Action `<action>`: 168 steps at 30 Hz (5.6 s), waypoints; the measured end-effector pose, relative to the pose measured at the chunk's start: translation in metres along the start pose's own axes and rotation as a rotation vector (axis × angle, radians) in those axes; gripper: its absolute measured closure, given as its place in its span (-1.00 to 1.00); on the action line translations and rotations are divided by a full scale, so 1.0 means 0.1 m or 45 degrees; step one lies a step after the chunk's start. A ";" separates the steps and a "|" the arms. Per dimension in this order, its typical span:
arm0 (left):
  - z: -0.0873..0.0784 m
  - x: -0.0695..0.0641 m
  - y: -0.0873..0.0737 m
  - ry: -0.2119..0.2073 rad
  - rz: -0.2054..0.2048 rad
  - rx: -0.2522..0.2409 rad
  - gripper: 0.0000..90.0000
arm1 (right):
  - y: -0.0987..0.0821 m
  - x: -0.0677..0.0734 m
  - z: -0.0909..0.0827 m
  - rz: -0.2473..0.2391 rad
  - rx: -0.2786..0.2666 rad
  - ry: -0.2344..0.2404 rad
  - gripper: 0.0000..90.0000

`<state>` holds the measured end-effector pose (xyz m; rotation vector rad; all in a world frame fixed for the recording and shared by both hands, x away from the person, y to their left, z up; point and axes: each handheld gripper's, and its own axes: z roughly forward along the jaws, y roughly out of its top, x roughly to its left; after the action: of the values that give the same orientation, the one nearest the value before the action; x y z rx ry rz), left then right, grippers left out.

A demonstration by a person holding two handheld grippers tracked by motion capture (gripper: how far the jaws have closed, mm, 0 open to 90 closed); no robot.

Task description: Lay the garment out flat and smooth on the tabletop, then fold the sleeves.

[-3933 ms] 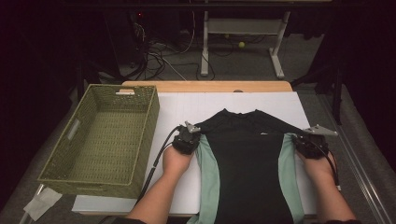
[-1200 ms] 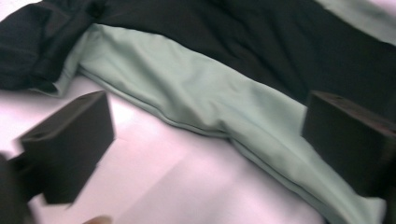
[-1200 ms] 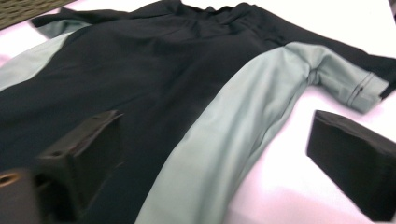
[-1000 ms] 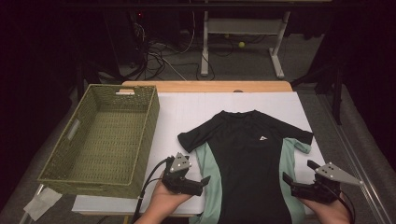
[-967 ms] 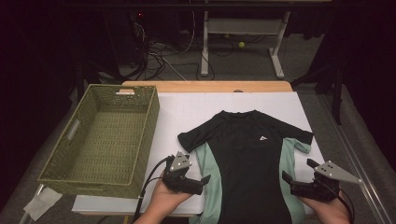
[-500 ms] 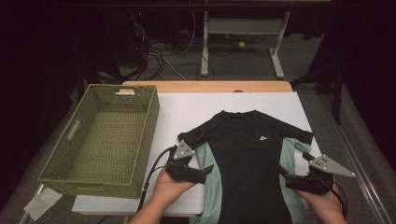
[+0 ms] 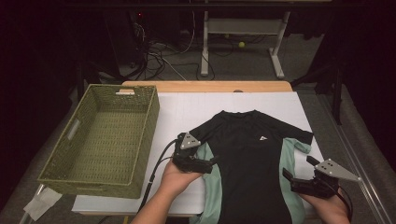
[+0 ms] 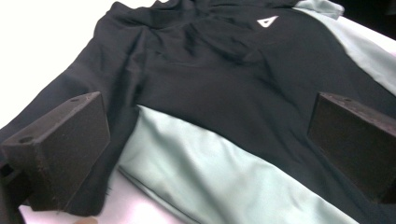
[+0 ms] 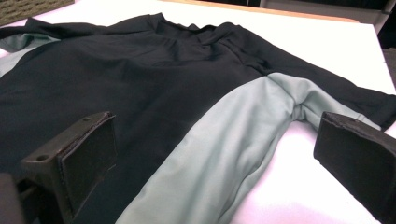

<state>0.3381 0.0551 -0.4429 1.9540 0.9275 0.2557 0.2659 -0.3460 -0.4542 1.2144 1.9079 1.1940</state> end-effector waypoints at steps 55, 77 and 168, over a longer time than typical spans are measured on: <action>0.19 0.81 -0.04 0.337 -0.203 0.216 0.75 | 0.11 0.19 0.18 -0.057 -0.003 0.122 -1.00; 0.01 0.22 0.32 0.138 -0.074 0.019 0.75 | 0.11 0.18 0.16 -0.054 -0.007 0.116 -1.00; -0.21 -0.23 -0.40 0.128 0.129 0.031 -0.23 | 0.10 0.20 0.14 -0.063 -0.009 0.106 -1.00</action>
<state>0.2909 0.0639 -0.4600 2.0287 0.9005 0.4063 0.2724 -0.3206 -0.4509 1.1232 1.9806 1.2423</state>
